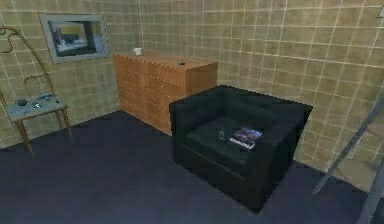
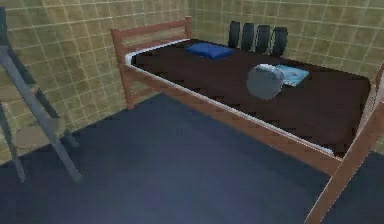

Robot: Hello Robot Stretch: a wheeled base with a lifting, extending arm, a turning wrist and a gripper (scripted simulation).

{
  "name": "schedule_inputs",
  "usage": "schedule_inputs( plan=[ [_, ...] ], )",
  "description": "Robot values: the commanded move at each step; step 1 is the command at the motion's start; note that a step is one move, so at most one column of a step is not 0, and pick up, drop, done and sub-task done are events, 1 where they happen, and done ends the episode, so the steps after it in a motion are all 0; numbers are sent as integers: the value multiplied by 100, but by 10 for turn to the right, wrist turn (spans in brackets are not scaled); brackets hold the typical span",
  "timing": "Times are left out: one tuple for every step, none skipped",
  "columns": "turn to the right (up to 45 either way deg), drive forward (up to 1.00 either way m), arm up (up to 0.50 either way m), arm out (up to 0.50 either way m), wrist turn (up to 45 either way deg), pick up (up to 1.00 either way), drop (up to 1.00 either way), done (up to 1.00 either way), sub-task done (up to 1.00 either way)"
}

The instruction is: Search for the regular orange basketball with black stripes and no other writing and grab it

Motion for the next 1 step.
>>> schedule_inputs(
  plan=[
    [-450, 0, 0, 0, 0, 0, 0, 0, 0]
  ],
)
